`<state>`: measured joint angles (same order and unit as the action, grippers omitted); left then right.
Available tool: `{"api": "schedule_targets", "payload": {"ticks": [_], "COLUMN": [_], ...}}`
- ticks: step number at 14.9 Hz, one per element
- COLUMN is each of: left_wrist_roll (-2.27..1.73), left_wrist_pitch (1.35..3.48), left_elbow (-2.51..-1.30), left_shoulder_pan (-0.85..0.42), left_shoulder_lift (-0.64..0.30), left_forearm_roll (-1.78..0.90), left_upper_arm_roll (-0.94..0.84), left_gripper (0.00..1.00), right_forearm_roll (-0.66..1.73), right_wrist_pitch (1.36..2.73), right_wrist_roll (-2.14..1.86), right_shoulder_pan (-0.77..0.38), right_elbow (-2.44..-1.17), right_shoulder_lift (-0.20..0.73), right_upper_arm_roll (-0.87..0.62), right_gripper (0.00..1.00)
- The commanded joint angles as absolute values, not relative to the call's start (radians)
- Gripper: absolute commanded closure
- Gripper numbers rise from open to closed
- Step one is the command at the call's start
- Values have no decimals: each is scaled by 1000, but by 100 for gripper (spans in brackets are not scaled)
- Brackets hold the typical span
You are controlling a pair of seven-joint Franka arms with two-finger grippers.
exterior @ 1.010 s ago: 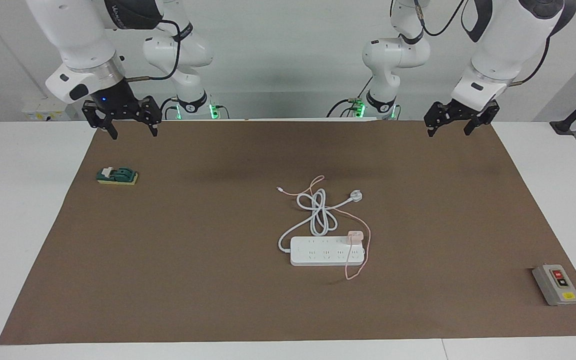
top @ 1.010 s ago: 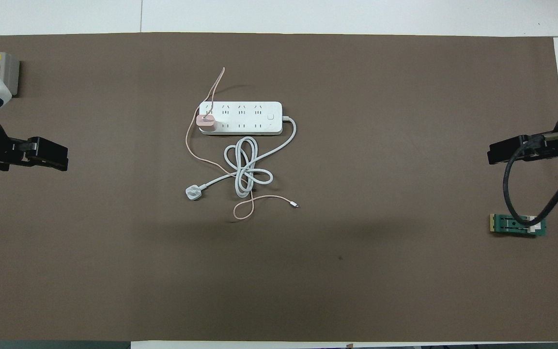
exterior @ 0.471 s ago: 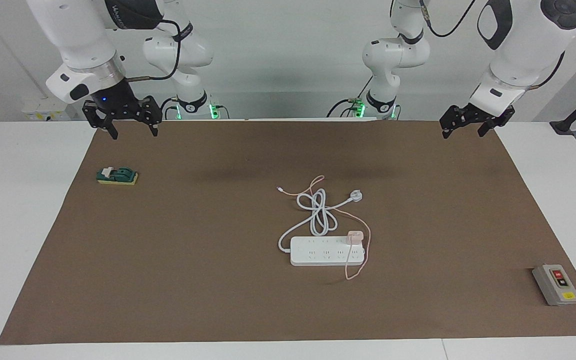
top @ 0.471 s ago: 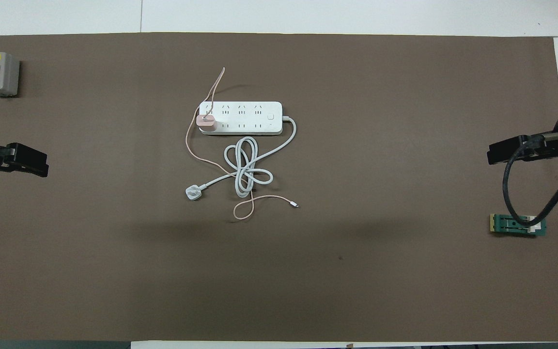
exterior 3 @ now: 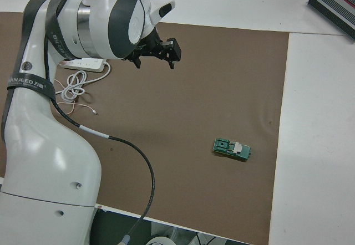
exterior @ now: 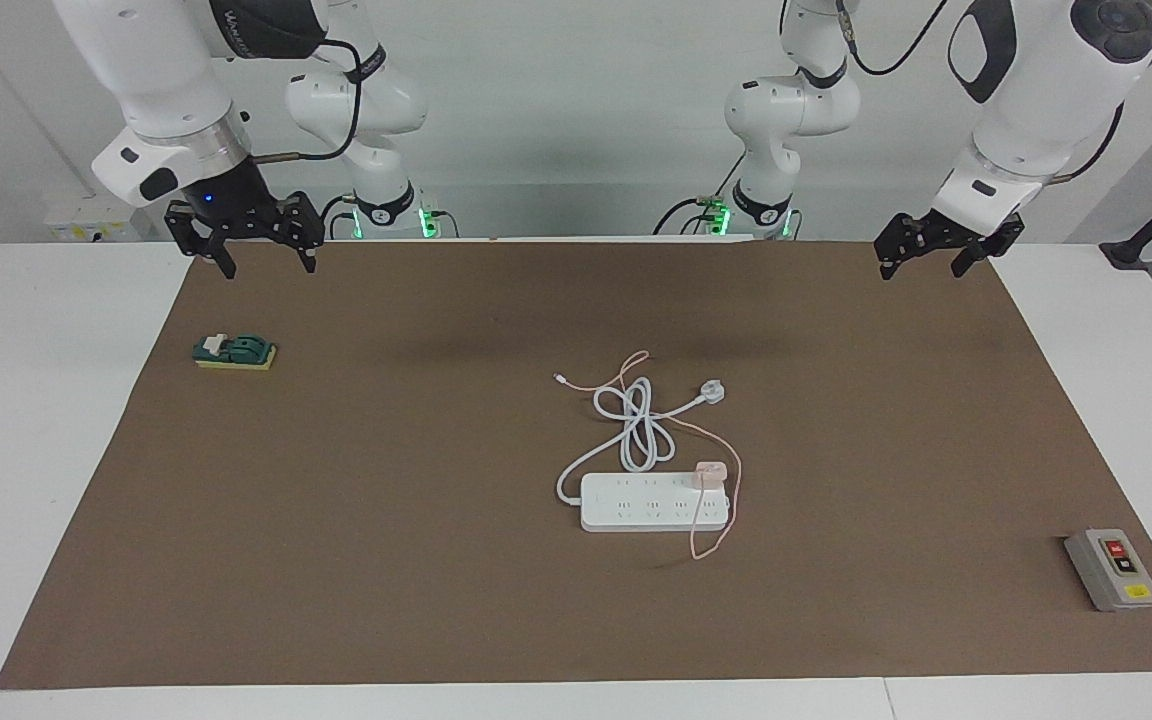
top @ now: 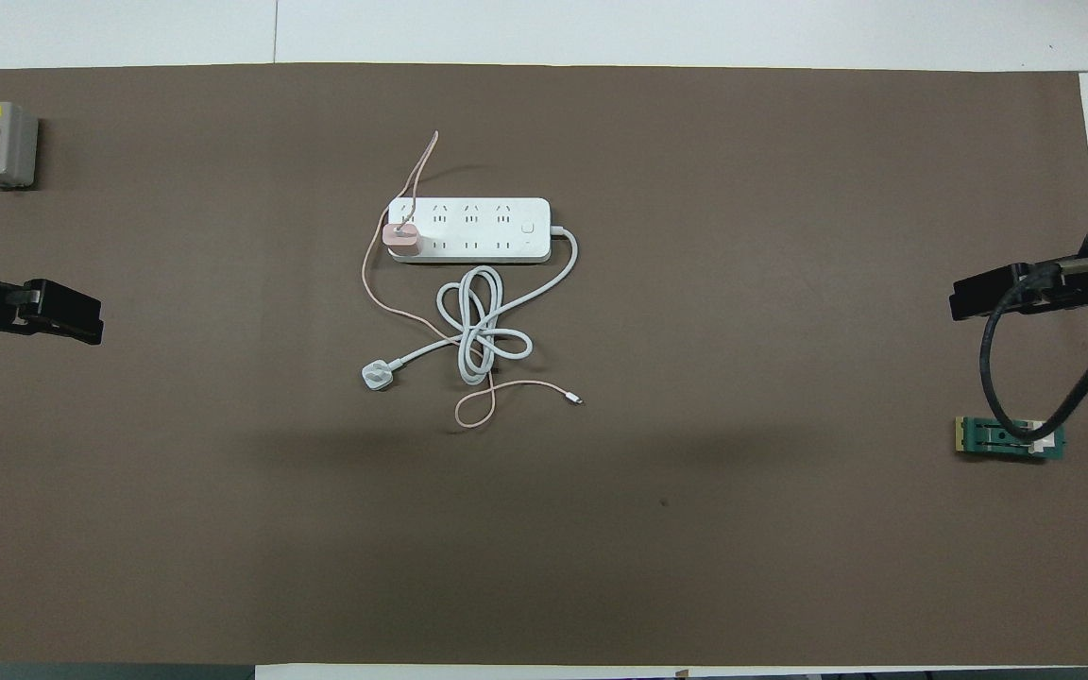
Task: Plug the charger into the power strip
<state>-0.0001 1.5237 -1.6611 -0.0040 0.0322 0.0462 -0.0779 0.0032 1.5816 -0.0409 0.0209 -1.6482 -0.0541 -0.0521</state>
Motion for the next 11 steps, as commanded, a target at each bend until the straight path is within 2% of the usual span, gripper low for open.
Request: {"api": "schedule_targets", "payload": {"ticks": [1, 11], "left_wrist_roll": [17, -17], "left_wrist_pitch": [1552, 1555], "left_elbow": [-1707, -1686], "left_shoulder_pan": [0, 6], "left_shoulder_lift": [72, 61], "left_forearm_roll": [48, -3], "left_upper_arm_roll": [-78, -75], "left_gripper": [0, 0], "right_forearm_roll": [-9, -8], "right_wrist_pitch": [1574, 1574], "right_wrist_roll": [-31, -25], "right_shoulder_pan": [34, 32], "right_elbow": [-1658, -1658], "right_shoulder_lift": [-69, -69], "right_upper_arm_roll": [-63, -63], "right_gripper": [0, 0]}}
